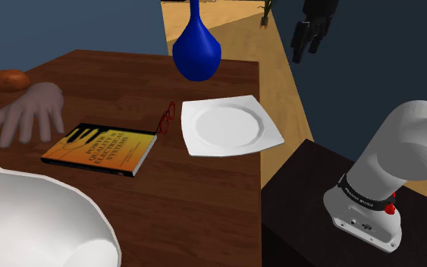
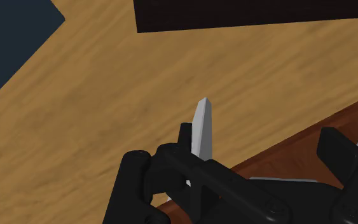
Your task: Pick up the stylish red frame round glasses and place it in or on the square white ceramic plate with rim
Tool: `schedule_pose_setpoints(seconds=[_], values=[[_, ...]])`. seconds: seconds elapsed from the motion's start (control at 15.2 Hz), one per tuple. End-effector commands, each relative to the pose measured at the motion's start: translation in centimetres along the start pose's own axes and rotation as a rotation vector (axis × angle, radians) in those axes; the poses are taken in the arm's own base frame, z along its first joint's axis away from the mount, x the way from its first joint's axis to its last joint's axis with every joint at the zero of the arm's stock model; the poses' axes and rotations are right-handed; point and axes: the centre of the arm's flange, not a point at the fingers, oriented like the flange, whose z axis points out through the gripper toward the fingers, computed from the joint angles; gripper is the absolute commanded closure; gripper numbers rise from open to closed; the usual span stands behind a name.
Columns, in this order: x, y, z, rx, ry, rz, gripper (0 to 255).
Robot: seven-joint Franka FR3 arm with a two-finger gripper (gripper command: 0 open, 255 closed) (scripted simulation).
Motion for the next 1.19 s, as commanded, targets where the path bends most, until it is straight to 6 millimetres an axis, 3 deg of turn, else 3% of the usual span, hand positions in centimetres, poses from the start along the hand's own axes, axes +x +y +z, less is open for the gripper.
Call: schedule_pose_setpoints(seconds=[0.0,0.53,1.12], values=[[0.0,0.0,0.0,0.0,0.0,0.0,0],[0.5,-10.1,1.6,0.021,0.005,0.192,0],[3.3,-21.1,3.1,0.044,0.01,0.408,0]])
